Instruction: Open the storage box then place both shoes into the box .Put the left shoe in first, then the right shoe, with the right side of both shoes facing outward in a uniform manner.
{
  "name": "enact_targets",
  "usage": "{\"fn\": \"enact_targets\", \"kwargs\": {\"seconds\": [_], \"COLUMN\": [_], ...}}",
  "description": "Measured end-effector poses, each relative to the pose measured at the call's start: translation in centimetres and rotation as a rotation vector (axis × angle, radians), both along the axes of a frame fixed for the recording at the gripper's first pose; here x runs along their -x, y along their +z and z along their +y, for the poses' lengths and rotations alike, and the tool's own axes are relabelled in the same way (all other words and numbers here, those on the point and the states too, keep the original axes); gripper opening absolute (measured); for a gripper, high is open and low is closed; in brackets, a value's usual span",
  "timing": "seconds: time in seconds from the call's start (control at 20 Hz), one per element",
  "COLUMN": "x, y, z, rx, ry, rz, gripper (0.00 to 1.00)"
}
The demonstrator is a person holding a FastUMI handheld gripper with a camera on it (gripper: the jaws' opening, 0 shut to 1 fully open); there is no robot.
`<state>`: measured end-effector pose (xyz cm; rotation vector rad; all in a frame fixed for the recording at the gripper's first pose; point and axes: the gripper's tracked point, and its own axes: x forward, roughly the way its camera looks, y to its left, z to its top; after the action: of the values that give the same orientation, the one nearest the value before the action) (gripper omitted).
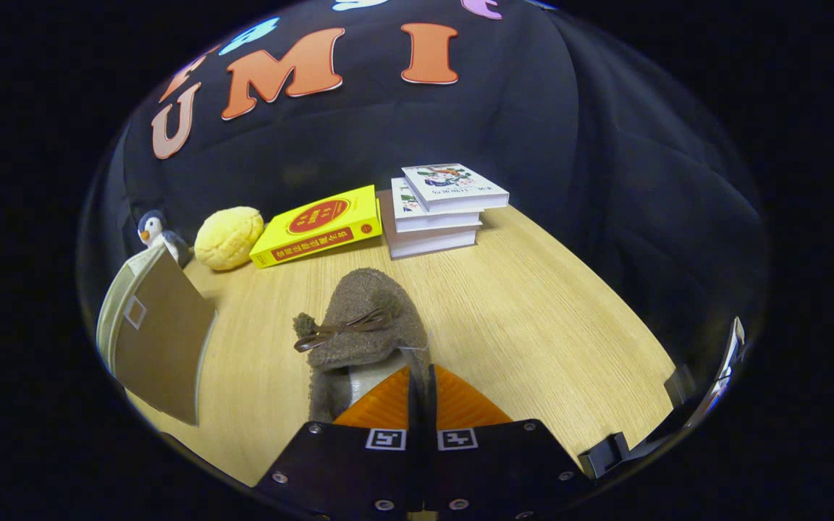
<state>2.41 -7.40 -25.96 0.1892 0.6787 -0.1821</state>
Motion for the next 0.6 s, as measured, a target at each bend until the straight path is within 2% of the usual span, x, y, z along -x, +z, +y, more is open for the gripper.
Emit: {"fn": "enact_targets", "kwargs": {"seconds": [0.25, 0.6], "x": [-0.5, -1.4], "y": [6.3, 13.4], "z": [5.0, 15.8], "rx": [0.016, 0.008], "ry": [-0.012, 0.020], "rz": [-0.074, -0.161], "gripper": [0.02, 0.01]}}
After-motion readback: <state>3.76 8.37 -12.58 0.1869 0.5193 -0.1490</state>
